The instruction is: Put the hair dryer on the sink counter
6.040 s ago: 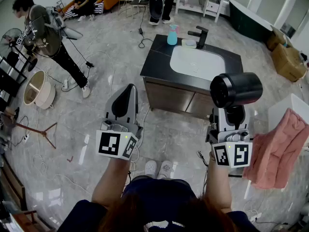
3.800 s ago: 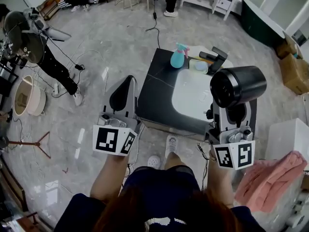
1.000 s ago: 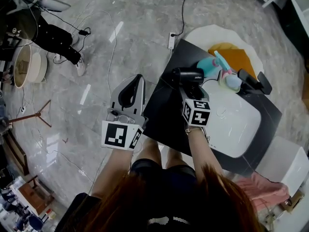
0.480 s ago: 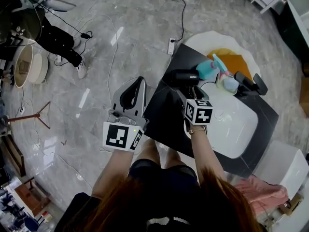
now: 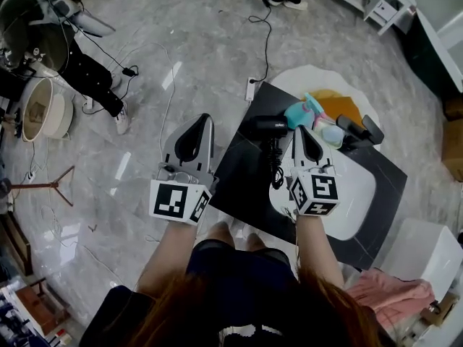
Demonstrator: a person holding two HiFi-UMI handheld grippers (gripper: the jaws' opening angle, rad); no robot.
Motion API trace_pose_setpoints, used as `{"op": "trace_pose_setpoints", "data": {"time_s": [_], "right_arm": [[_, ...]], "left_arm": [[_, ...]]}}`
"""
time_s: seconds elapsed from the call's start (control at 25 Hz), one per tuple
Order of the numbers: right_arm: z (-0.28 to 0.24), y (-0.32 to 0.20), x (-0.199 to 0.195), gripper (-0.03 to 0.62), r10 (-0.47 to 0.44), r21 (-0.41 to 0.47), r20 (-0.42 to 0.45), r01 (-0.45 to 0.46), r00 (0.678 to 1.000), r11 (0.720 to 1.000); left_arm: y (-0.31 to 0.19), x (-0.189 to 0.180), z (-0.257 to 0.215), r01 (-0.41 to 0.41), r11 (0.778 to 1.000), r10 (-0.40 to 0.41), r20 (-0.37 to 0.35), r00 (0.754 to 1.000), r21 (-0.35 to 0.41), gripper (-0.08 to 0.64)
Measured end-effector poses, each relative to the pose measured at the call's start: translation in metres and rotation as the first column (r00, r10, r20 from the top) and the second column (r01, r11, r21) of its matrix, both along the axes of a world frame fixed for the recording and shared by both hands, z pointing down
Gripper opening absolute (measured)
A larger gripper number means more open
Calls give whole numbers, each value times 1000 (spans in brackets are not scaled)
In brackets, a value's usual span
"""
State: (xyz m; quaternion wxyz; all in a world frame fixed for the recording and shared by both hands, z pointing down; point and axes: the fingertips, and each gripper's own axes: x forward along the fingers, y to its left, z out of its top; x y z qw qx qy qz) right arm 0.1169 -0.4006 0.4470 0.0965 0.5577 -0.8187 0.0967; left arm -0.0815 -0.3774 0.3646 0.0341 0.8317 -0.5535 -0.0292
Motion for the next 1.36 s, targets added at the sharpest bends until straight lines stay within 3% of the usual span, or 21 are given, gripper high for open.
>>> {"op": "trace_pose_setpoints", "data": {"time_s": [0.24, 0.44, 0.72, 1.36], "right_arm": [[-119, 19, 8, 16, -22, 261, 54, 7, 998, 965], [-181, 40, 13, 15, -39, 386, 69, 9, 997, 923], [-210, 52, 11, 15, -43, 441, 59, 12, 997, 897], [-220, 62, 9, 15, -53, 445, 45, 28, 998, 895]], "left_arm": [[10, 2, -53, 6, 998, -5, -10, 1000, 69, 12], [22, 7, -91, 2, 991, 0, -16, 1000, 134, 12], [31, 8, -115, -3, 985, 5, -14, 1000, 170, 12], [38, 11, -124, -2, 985, 3, -7, 1000, 172, 12]]}}
